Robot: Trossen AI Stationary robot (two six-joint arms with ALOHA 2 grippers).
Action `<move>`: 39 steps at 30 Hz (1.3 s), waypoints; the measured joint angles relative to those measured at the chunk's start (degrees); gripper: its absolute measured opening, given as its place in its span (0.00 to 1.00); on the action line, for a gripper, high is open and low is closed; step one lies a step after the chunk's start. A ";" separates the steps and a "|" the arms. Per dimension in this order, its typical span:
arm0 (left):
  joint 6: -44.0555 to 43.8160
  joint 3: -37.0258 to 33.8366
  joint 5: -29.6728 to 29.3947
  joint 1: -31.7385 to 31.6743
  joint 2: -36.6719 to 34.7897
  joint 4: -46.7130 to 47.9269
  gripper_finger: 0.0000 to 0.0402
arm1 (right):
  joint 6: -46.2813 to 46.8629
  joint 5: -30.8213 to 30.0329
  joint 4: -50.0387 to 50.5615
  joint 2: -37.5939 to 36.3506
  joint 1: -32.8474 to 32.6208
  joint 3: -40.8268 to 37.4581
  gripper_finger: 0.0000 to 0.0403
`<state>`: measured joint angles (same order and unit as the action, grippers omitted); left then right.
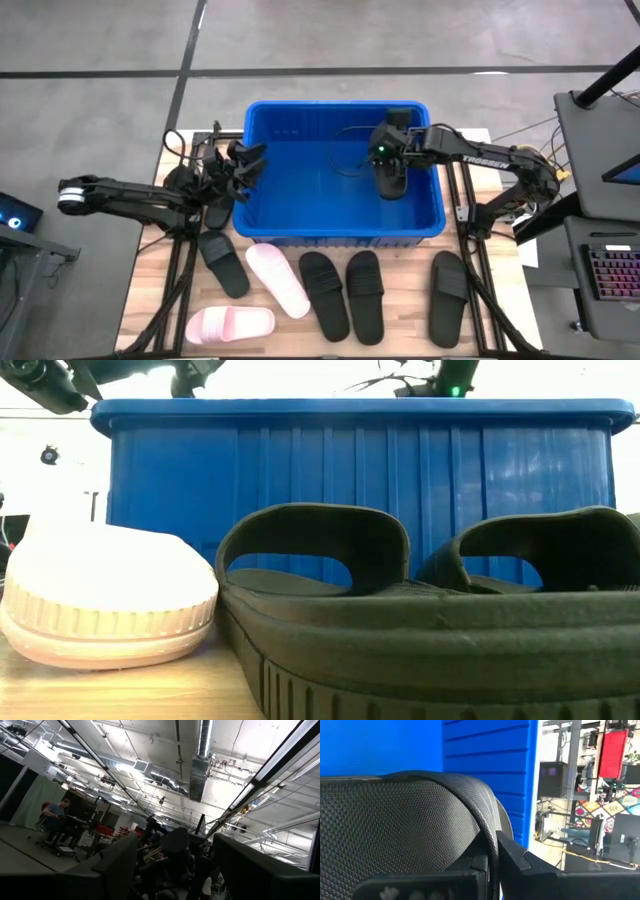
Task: Pick and place slides into bin
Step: Put the black slide into the blue bin
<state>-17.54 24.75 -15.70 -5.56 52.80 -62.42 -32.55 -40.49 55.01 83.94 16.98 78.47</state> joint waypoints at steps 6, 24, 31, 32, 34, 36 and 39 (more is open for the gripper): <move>-0.02 -0.02 0.00 0.00 0.48 0.11 0.61 | -3.52 -1.37 -10.20 -0.18 2.17 -8.23 0.03; 0.00 -0.02 -0.72 -0.04 0.39 -0.06 0.61 | -14.28 0.44 -30.18 -1.31 7.90 -25.95 0.03; -0.04 -0.02 -0.68 -0.04 0.43 -0.02 0.61 | -14.70 5.44 -34.05 -1.30 10.38 -28.32 0.03; -0.04 -0.02 -0.68 -0.04 0.43 -0.02 0.61 | -14.69 6.08 -34.15 -1.31 10.77 -28.68 0.03; -0.04 -0.02 -0.68 -0.04 0.43 -0.02 0.61 | -14.69 7.95 -34.07 -1.30 11.52 -29.61 0.03; -0.04 -0.02 -0.68 -0.04 0.43 -0.02 0.61 | -14.70 8.35 -34.90 -1.29 12.07 -30.71 0.03; -0.04 -0.02 -0.68 -0.04 0.43 0.01 0.61 | -14.65 7.85 -37.74 -1.29 12.74 -32.29 0.03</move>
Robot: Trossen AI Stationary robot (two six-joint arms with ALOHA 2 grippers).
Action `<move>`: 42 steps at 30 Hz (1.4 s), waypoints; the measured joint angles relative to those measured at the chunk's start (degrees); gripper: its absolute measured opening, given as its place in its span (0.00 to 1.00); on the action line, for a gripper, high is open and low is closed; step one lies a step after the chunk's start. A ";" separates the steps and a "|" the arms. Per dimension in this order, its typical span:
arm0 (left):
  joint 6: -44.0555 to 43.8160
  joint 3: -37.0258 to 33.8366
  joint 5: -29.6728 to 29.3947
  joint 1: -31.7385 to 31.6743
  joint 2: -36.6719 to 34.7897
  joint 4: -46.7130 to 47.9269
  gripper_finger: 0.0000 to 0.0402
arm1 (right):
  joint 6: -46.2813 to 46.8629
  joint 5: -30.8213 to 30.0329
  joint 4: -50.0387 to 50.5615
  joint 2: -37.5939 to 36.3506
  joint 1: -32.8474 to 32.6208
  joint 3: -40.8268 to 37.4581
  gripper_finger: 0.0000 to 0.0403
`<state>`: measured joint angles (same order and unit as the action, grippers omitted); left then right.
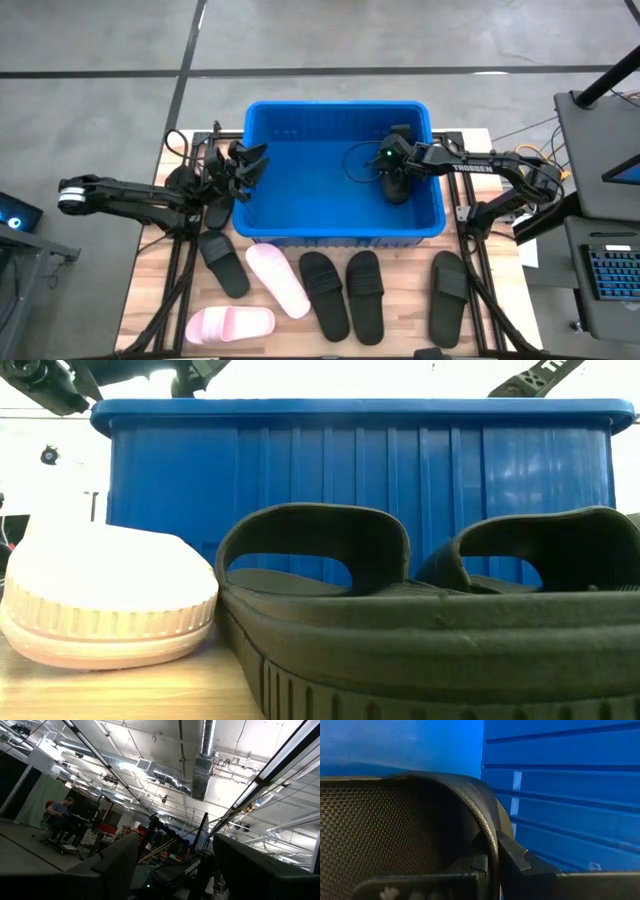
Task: Pick and place slides into bin
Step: Put the black slide into the blue bin
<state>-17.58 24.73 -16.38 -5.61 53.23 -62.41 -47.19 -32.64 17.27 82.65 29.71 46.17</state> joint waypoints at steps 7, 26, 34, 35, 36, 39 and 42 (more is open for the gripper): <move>-0.02 -0.06 0.03 0.01 0.00 0.00 0.61 | -0.03 -0.05 -2.71 0.00 0.43 -0.68 0.03; -0.04 -0.38 0.04 0.02 0.00 0.09 0.61 | -1.84 -0.27 -5.21 6.68 0.89 -0.37 0.03; -0.06 -0.63 0.04 0.00 0.00 0.09 0.61 | -1.46 -1.49 -6.65 7.28 0.96 -0.37 0.03; -0.05 -0.63 0.04 0.00 0.01 0.10 0.61 | -1.65 -1.42 -6.68 7.28 1.09 -0.37 0.03; -0.04 -0.63 0.02 0.00 0.00 0.11 0.61 | -2.16 -1.31 -6.56 7.30 1.16 -0.37 0.03; -0.04 -0.72 -0.22 0.00 0.00 0.11 0.61 | -5.85 -1.34 -4.95 7.30 1.18 -0.35 0.03; -0.04 -0.74 -0.26 0.00 0.04 0.48 0.61 | -8.24 -1.87 -3.76 7.30 1.18 -0.33 0.03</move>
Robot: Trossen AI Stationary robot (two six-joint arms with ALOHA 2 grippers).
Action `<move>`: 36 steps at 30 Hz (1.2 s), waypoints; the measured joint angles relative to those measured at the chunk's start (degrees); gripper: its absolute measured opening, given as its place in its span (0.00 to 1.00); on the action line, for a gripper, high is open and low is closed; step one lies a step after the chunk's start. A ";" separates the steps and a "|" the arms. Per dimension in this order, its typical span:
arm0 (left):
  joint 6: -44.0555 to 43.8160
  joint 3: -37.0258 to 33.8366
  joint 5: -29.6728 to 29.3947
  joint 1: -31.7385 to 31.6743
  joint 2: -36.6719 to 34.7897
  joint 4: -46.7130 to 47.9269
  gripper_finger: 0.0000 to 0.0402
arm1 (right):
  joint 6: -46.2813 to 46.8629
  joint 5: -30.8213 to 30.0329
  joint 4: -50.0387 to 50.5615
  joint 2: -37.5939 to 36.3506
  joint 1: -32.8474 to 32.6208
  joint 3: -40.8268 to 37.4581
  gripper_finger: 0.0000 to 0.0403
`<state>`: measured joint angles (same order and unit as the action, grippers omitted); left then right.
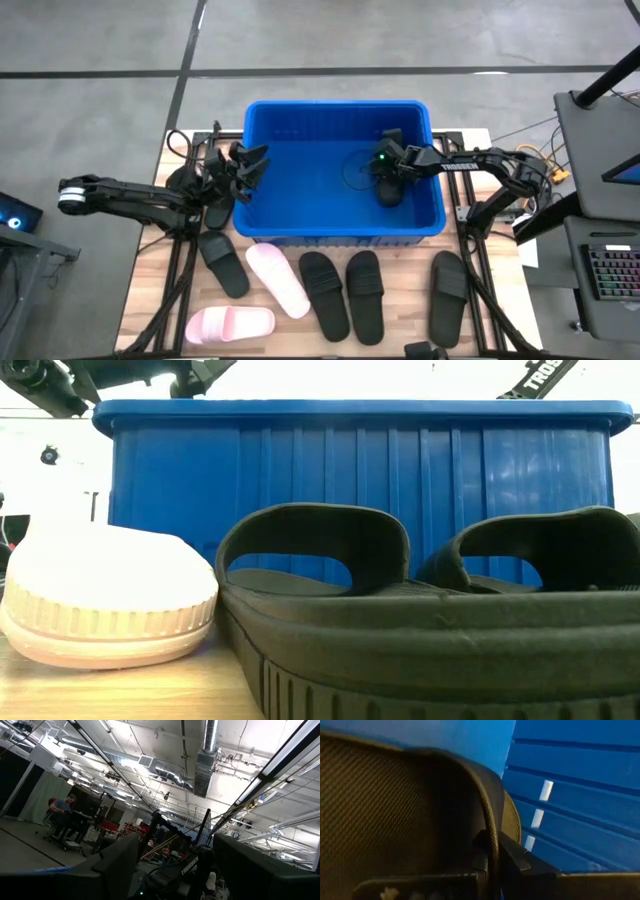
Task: Pick and place slides into bin
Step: Put the black slide into the blue bin
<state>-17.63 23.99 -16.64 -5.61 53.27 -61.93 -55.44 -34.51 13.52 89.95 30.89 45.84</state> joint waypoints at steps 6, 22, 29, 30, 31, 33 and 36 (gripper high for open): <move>-0.01 0.00 -0.15 0.00 0.00 -0.03 0.61 | -0.33 -0.01 0.27 -0.02 0.09 0.00 0.03; 0.00 0.00 -0.15 0.00 -0.02 -0.07 0.61 | 1.33 2.79 1.33 -3.56 1.62 -0.22 0.30; -0.01 0.00 -0.13 0.04 -0.02 -0.09 0.61 | 2.59 2.95 5.18 -3.56 1.57 0.53 0.41; -0.02 -0.01 -0.13 0.04 -0.02 -0.09 0.61 | 3.45 3.01 7.23 -3.56 1.57 1.36 0.41; 0.00 -0.02 -0.13 0.04 -0.02 -0.09 0.61 | 4.45 3.21 9.22 -3.56 1.57 2.35 0.42; -0.02 -0.02 -0.13 0.04 -0.02 -0.09 0.61 | 6.90 3.97 12.72 -3.56 1.66 4.29 0.42; -0.02 -0.02 -0.13 0.04 -0.02 -0.09 0.61 | 10.20 8.35 17.28 -3.56 2.60 7.55 0.42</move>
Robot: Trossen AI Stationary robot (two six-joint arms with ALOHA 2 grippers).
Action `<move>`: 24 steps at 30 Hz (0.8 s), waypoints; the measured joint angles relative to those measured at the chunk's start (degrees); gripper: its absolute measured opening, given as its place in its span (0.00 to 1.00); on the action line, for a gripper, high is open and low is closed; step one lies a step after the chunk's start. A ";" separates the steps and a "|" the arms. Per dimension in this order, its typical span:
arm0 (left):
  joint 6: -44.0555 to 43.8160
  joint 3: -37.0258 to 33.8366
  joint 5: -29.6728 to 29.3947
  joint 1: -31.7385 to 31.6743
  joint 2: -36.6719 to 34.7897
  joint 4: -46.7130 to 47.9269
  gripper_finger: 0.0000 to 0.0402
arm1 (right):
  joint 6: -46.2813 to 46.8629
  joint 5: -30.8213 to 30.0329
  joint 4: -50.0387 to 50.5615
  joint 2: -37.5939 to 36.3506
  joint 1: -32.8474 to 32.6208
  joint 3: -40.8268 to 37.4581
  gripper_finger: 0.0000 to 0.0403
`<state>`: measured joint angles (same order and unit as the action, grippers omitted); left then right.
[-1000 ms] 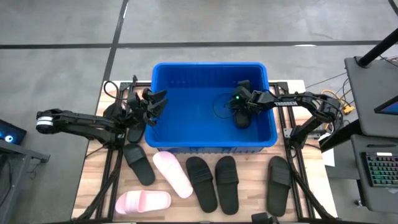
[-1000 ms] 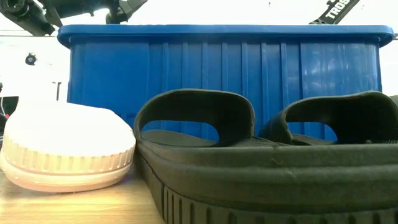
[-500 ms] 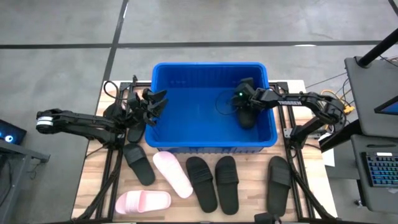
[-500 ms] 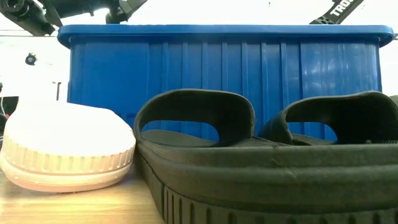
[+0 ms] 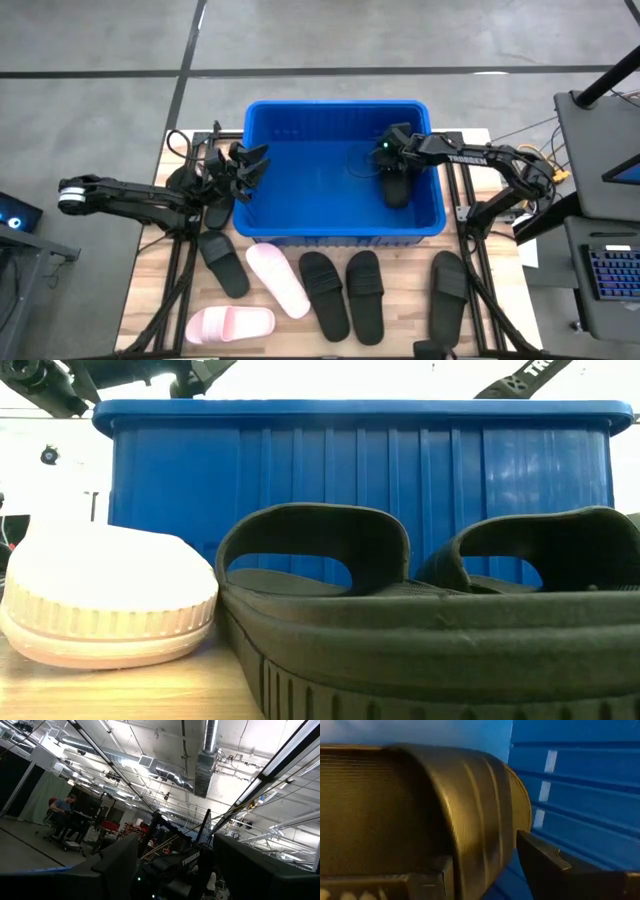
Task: Pick and place slides into bin
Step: Put the black slide into the blue bin
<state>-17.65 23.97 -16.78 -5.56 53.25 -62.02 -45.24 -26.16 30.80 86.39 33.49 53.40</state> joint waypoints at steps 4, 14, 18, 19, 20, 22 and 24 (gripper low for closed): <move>0.00 -0.01 0.00 -0.02 0.00 0.00 0.61 | 1.72 2.38 0.85 0.00 1.37 2.89 0.42; -0.07 0.01 0.00 -0.04 0.00 -0.02 0.61 | 1.06 2.59 5.36 0.00 2.21 8.00 0.42; -0.09 -0.01 0.00 -0.04 0.00 0.00 0.61 | 5.59 3.22 5.57 0.00 2.21 8.40 0.42; -0.11 -0.01 0.00 -0.04 0.00 -0.02 0.61 | 6.08 4.20 5.92 0.00 2.21 8.42 0.42; -0.11 -0.01 0.00 -0.04 0.00 -0.02 0.61 | 6.18 5.38 6.46 0.00 2.21 8.39 0.42; -0.11 -0.01 0.00 -0.04 0.00 -0.02 0.61 | 5.95 7.90 6.83 0.00 2.21 8.07 0.42; -0.11 -0.01 0.00 -0.04 0.00 0.00 0.61 | 5.95 9.95 7.55 0.00 2.17 7.73 0.42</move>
<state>-17.76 23.97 -16.78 -5.61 53.25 -62.02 -39.29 -16.21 38.35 86.39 35.66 61.13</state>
